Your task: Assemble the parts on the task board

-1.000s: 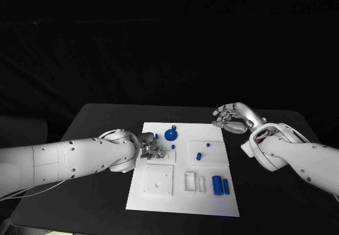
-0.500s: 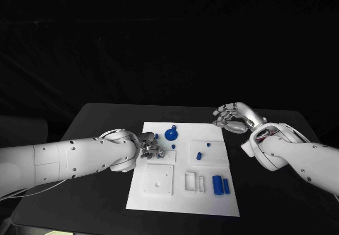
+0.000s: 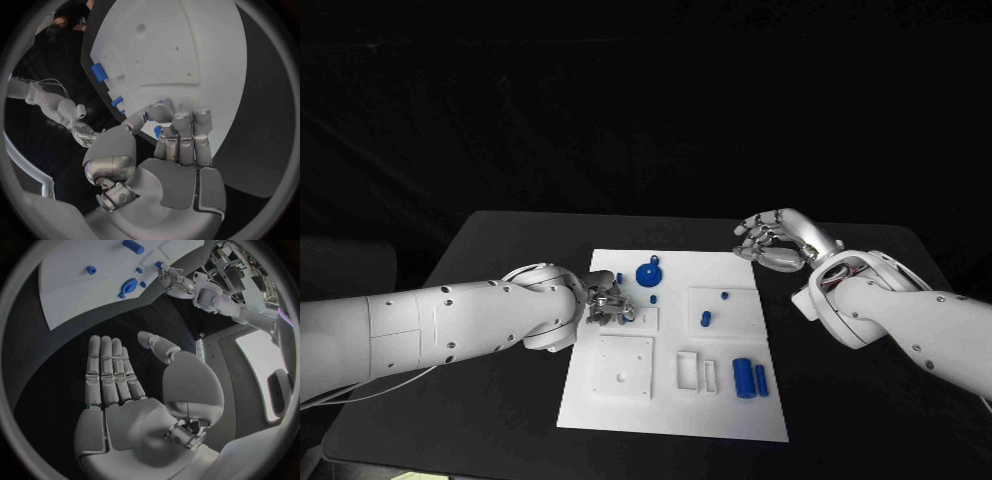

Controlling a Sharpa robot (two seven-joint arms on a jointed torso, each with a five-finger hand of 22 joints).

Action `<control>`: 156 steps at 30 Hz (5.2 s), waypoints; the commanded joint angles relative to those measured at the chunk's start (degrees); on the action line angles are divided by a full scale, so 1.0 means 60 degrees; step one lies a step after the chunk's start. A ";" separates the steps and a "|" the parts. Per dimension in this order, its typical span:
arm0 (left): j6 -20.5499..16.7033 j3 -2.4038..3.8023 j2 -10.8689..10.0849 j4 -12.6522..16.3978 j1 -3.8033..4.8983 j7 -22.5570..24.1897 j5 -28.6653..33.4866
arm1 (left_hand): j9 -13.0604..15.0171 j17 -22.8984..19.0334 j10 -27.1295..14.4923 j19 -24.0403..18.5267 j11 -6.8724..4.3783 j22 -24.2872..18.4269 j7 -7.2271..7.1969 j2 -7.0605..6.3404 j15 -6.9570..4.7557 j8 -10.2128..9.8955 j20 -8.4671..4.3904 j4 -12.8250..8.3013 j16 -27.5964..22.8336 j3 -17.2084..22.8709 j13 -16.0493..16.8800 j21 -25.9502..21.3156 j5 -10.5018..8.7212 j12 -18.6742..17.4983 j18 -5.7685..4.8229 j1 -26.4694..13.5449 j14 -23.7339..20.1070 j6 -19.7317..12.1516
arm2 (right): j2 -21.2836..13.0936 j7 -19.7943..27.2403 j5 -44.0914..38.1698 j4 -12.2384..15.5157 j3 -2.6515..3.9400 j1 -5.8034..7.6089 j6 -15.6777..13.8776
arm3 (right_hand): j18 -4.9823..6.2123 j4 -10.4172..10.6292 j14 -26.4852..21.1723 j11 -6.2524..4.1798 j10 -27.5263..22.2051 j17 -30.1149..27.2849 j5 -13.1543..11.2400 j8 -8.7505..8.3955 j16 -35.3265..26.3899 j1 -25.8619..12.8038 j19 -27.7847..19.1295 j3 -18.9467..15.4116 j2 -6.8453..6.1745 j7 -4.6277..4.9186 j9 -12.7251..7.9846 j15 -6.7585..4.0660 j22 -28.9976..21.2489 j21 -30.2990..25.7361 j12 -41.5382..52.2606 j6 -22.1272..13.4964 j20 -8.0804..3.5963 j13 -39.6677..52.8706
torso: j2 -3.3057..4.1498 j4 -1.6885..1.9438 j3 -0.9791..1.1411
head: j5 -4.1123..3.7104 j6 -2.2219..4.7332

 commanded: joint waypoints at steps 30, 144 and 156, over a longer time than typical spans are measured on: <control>0.0428 -0.0030 0.0134 -0.0047 -0.0043 -0.0139 0.0139 | 0.0180 -0.0037 -0.0250 -0.0066 -0.0296 0.0139 -0.0964 0.0278 0.0021 0.0641 -0.0748 -0.0150 0.0343 0.0070 0.0141 0.0270 0.0454 0.0894 0.0266 -0.0452 0.0060 0.1531 | 0.0055 -0.0017 -0.0010 -0.0020 0.0001 0.0001 0.0116 | 0.0078 -0.0062 -0.0098 0.0020 -0.0102 -0.0069 0.0192 0.0056 0.0099 0.0089 -0.0048 -0.0012 0.0057 -0.0011 -0.0060 0.0014 0.0037 -0.0037 0.0113 0.0066 0.0051 -0.0113 | 0.0002 0.0014 0.0002 | -0.0006 -0.0024; 0.1754 0.0840 0.1719 -0.4072 0.0729 0.0007 0.0543 | 0.0050 -0.1001 -0.1774 -0.1221 0.0600 -0.0361 -0.0039 -0.3031 0.0248 -0.0344 -0.0514 0.3325 -0.0489 -0.0436 -0.0871 -0.0632 -0.3076 0.0101 0.0030 0.1040 -0.1464 -0.1048 | 0.0182 0.0041 0.0076 -0.0321 0.0004 0.0000 0.0067 | 0.0078 -0.0059 -0.0214 0.0044 -0.0200 -0.0224 0.0386 0.0116 0.0212 0.0009 -0.0159 -0.0069 0.0104 -0.0011 -0.0201 0.0044 0.0172 -0.0035 0.0286 0.0065 0.0082 -0.0381 | 0.0012 -0.0012 -0.0014 | -0.0065 0.0268; 0.2010 0.0837 0.1957 -0.4487 0.0646 0.0076 0.0579 | 0.0063 -0.1009 -0.1799 -0.1248 0.0611 -0.0357 -0.0028 -0.3019 0.0260 -0.0366 -0.0511 0.3386 -0.0486 -0.0458 -0.0867 -0.0647 -0.3075 0.0100 0.0023 0.1034 -0.1492 -0.1074 | 0.0200 0.0051 0.0076 -0.0322 0.0005 0.0000 0.0068 | 0.0078 -0.0064 -0.0219 0.0045 -0.0204 -0.0233 0.0410 0.0118 0.0221 0.0002 -0.0162 -0.0074 0.0106 -0.0008 -0.0211 0.0045 0.0180 -0.0036 0.0298 0.0061 0.0084 -0.0398 | 0.0009 -0.0003 -0.0011 | -0.0067 0.0266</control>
